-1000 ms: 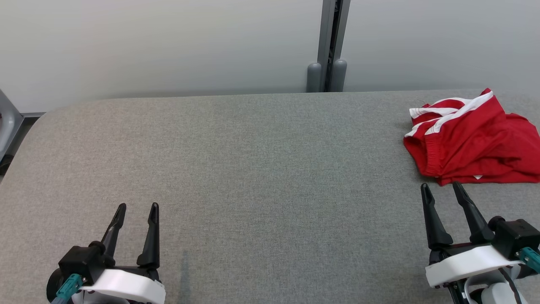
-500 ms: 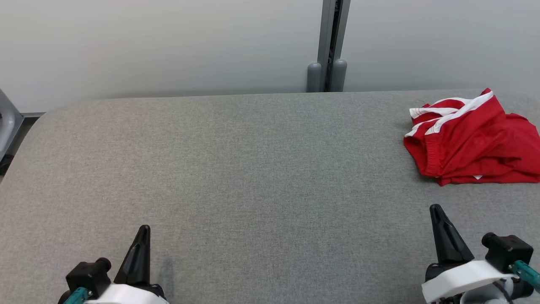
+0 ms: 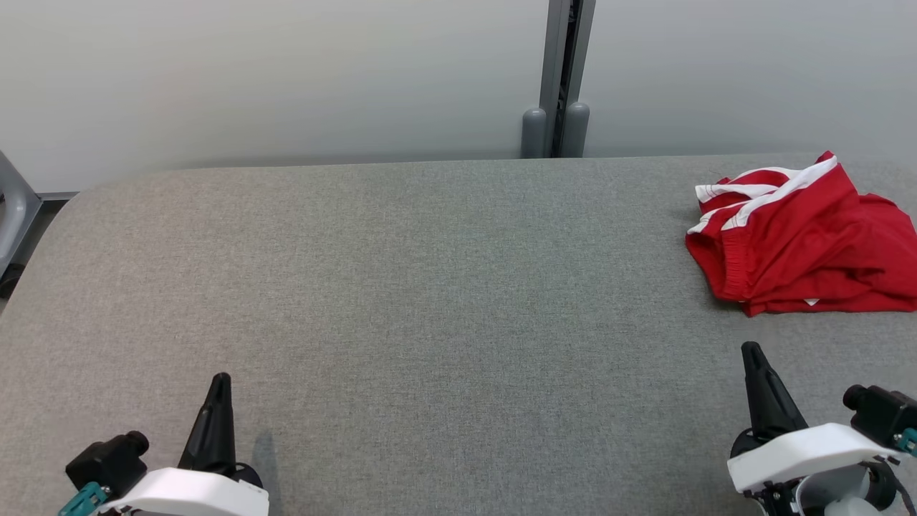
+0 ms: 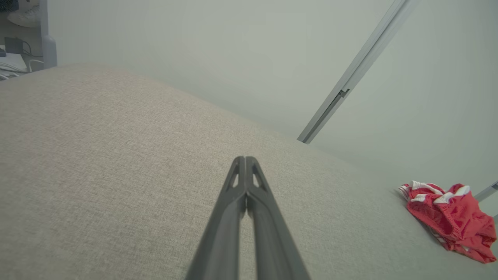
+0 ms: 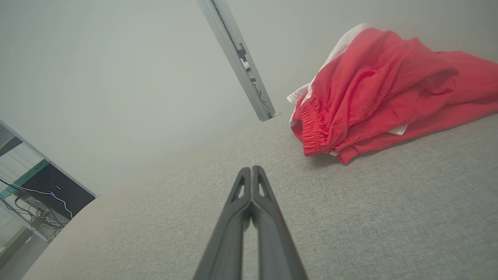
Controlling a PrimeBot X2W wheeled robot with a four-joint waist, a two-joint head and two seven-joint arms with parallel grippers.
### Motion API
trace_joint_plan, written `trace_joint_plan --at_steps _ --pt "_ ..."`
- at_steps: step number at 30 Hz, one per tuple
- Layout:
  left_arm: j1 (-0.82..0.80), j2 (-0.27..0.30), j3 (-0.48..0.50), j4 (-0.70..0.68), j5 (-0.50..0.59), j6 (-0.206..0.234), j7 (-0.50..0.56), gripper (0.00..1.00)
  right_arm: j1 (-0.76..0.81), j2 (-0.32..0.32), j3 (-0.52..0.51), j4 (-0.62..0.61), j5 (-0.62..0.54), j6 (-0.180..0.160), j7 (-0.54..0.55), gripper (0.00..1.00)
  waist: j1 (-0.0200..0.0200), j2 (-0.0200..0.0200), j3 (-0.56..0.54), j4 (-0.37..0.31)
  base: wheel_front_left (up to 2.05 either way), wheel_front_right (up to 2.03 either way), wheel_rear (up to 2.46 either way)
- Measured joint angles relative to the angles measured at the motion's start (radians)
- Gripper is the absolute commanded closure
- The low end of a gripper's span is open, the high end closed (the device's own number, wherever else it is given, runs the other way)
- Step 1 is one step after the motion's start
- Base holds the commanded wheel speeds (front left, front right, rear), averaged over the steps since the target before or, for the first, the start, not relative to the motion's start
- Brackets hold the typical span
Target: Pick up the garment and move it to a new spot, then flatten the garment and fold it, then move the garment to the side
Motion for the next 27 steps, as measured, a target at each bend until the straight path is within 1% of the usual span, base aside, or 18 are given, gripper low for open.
trace_joint_plan --at_steps 27 --pt "-0.044 -0.003 0.049 -0.015 -0.385 0.0 0.095 1.0 -0.078 0.01 -0.04 0.035 0.373 0.0 0.112 1.0 0.0 0.0 -0.006 0.002 0.0 0.0 0.0"
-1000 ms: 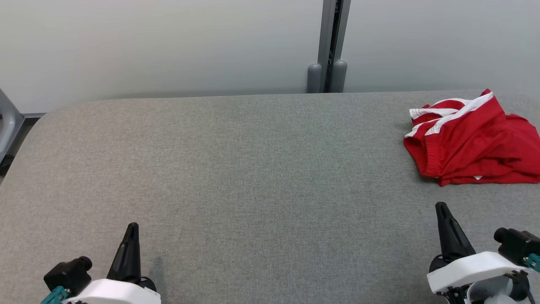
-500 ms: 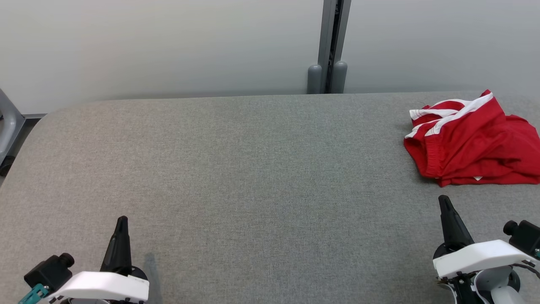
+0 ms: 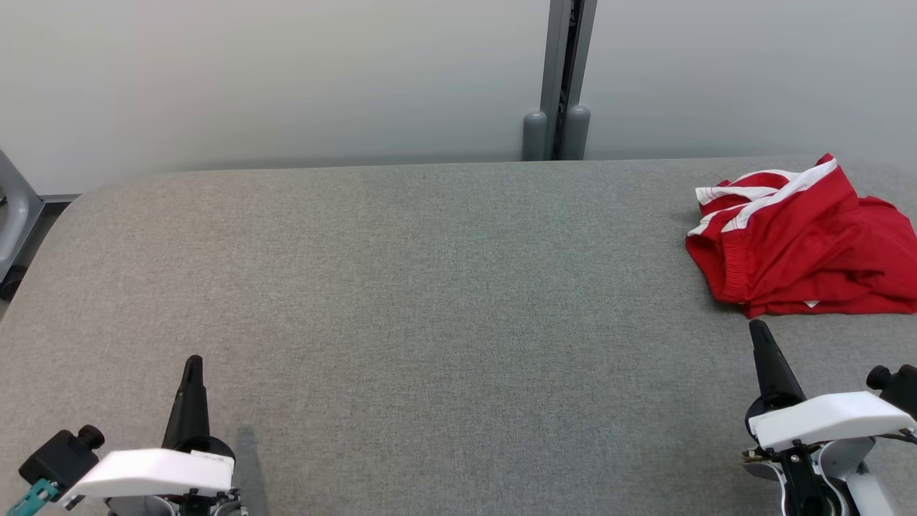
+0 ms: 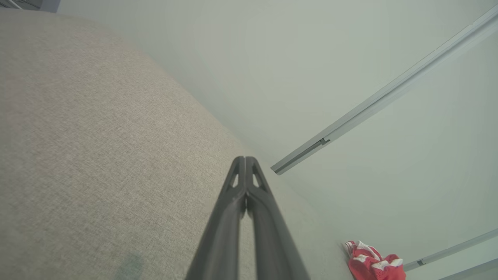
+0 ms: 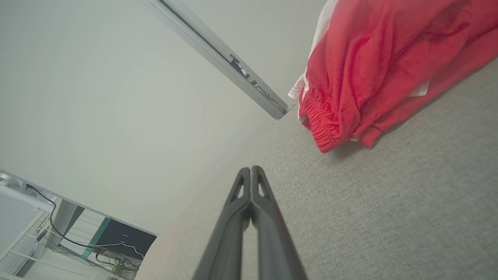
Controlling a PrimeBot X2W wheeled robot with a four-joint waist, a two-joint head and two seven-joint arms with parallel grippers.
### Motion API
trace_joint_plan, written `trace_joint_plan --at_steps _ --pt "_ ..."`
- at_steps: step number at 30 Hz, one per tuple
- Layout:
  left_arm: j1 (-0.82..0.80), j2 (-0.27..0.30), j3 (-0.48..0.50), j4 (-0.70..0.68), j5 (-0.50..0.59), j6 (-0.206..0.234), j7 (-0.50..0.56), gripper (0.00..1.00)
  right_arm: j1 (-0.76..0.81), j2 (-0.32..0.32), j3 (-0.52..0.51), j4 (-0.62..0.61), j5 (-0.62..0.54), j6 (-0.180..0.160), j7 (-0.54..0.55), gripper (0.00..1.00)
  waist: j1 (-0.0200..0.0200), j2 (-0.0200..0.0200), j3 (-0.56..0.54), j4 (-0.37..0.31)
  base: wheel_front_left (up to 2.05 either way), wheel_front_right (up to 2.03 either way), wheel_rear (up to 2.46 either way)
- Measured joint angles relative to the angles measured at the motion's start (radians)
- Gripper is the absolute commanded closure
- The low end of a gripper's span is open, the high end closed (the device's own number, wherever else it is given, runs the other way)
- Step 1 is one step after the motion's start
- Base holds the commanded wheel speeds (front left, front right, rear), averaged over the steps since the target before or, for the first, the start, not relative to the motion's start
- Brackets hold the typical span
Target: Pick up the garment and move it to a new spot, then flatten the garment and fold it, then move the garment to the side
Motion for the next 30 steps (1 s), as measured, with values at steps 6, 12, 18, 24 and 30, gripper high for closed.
trace_joint_plan --at_steps 6,12,18,24,30 --pt "-0.008 0.0 0.009 -0.004 -0.07 0.0 0.017 1.0 -0.006 0.002 -0.005 0.006 0.066 0.0 0.021 1.0 0.0 0.0 -0.001 0.0 0.0 0.0 0.0" --pt "-0.012 -0.001 0.018 -0.006 -0.134 0.0 0.034 1.0 -0.021 0.003 -0.012 0.014 0.13 0.0 0.042 1.0 0.0 0.0 -0.003 0.001 0.0 0.0 0.0" --pt "-0.028 -0.001 0.027 -0.01 -0.195 0.0 0.049 1.0 -0.034 0.005 -0.022 0.024 0.188 0.0 0.06 1.0 0.0 0.0 -0.004 0.001 0.0 0.0 0.0" --pt "-0.028 -0.002 0.033 -0.011 -0.253 0.0 0.063 1.0 -0.042 0.007 -0.028 0.028 0.245 -0.001 0.078 1.0 0.0 0.0 -0.005 0.002 0.0 0.0 0.0" --pt "-0.033 -0.002 0.041 -0.012 -0.306 0.0 0.077 1.0 -0.057 0.008 -0.033 0.032 0.298 -0.001 0.095 1.0 0.0 0.0 -0.007 0.002 0.0 0.0 0.0"
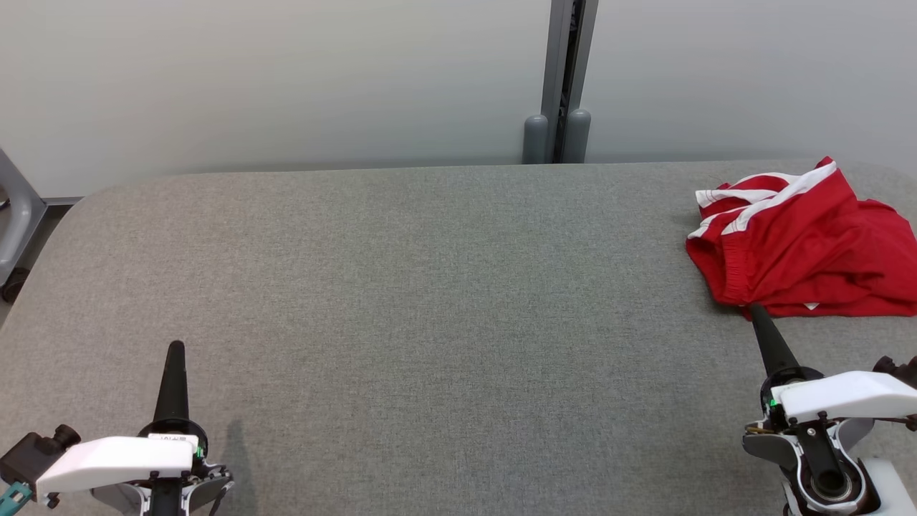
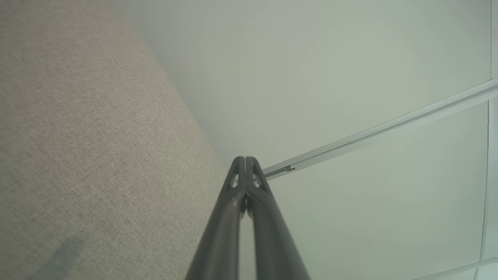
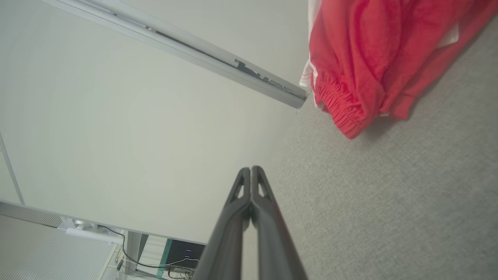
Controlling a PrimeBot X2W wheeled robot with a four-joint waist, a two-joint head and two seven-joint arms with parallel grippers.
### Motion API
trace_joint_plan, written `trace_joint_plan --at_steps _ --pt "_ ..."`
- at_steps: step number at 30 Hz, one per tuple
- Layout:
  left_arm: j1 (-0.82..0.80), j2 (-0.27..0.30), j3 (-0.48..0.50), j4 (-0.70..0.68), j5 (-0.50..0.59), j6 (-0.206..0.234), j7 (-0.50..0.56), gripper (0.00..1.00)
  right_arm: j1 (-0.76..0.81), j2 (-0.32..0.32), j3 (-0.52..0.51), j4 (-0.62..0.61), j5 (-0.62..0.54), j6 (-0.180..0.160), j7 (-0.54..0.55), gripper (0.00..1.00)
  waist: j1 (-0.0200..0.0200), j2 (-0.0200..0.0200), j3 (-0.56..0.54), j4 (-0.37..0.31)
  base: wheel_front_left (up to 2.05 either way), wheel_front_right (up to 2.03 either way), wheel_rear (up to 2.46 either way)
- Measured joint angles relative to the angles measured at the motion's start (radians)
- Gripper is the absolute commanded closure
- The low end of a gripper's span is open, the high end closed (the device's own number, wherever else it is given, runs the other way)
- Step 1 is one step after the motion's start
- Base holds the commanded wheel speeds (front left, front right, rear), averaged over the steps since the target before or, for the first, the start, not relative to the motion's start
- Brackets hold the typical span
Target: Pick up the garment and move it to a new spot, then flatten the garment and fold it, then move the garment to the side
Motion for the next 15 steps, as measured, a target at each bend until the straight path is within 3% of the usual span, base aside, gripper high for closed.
trace_joint_plan --at_steps 15 --pt "-0.015 -0.001 0.017 -0.004 -0.115 0.0 0.028 1.0 -0.022 0.003 -0.011 0.011 0.114 0.0 0.036 1.0 0.0 0.0 -0.003 0.001 0.0 0.0 0.0"
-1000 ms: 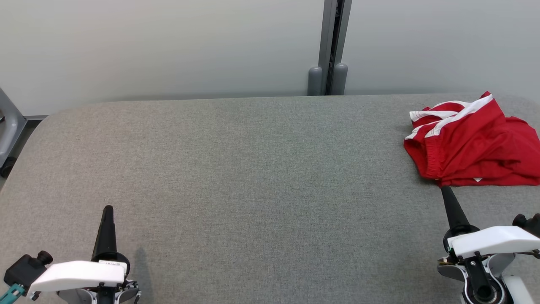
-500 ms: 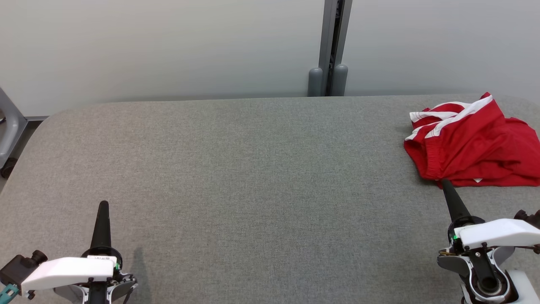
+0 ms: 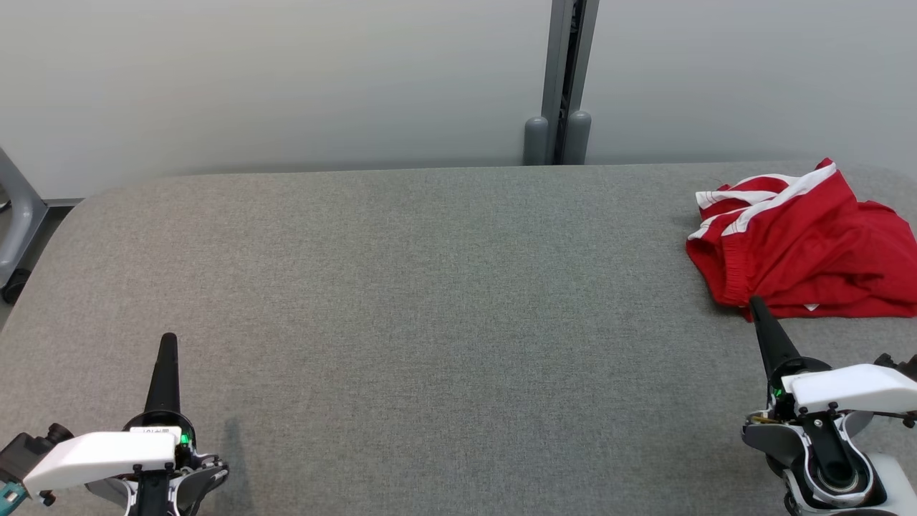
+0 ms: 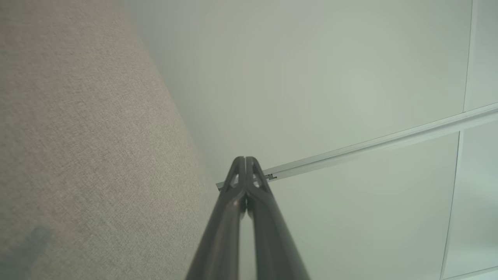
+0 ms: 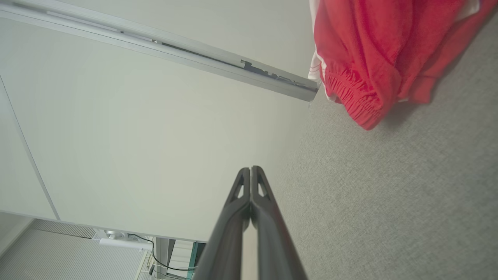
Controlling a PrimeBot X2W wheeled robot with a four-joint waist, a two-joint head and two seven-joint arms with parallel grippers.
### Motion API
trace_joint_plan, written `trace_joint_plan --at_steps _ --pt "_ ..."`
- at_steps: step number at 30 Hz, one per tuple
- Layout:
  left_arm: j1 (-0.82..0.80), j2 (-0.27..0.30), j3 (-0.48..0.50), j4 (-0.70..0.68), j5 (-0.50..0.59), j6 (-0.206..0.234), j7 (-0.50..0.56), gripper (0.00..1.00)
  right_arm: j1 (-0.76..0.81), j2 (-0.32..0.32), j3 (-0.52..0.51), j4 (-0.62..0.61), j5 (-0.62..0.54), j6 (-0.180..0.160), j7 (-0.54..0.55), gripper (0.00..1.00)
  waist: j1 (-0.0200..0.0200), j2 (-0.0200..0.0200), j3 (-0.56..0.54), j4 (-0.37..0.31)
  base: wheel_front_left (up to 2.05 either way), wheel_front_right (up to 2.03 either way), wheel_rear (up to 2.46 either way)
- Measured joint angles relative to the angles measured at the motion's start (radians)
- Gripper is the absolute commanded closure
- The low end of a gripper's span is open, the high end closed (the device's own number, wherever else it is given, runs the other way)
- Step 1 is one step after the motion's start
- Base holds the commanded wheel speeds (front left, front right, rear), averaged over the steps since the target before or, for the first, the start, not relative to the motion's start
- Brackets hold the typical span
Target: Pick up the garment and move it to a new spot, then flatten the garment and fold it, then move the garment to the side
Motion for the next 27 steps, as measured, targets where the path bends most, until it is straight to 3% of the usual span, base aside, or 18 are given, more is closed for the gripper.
trace_joint_plan --at_steps 27 --pt "-0.022 -0.001 0.025 -0.007 -0.196 0.0 0.049 1.0 -0.033 0.007 -0.022 0.021 0.187 0.0 0.056 1.0 0.0 0.0 -0.006 0.002 0.0 0.0 0.0"
